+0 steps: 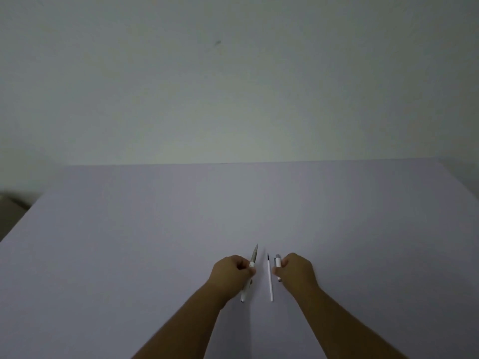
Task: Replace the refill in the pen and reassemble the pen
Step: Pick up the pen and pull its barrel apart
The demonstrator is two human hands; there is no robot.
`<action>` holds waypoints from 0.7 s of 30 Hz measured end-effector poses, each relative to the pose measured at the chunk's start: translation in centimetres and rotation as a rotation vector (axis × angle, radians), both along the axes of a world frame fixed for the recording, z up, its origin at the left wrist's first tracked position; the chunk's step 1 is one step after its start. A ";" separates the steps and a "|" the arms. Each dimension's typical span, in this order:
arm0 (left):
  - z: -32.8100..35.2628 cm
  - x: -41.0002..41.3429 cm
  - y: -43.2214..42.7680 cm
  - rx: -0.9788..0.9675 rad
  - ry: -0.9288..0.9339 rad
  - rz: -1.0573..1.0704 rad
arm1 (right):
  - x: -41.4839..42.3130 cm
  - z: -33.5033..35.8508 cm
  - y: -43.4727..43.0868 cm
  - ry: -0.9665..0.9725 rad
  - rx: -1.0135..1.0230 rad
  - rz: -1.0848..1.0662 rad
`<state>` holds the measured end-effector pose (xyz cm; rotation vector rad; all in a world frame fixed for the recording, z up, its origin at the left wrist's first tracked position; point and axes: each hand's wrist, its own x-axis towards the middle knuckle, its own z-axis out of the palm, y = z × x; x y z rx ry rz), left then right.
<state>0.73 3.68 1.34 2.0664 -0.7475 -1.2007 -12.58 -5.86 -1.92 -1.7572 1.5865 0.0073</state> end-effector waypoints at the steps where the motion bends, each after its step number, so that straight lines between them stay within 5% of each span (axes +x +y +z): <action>1: -0.1 0.0 0.0 -0.001 -0.002 0.004 | 0.1 -0.1 0.1 0.001 -0.003 -0.005; 12: -0.1 -0.2 -0.1 -0.008 -0.075 -0.022 | -0.3 0.3 0.6 -0.109 -0.061 -0.094; 17: 1.0 -0.4 -0.4 -0.048 -0.121 -0.063 | 1.3 3.1 1.3 -0.510 0.150 -0.111; 21: 2.3 -0.7 -0.6 -0.097 -0.109 -0.104 | 1.9 4.2 1.2 -0.620 0.130 -0.088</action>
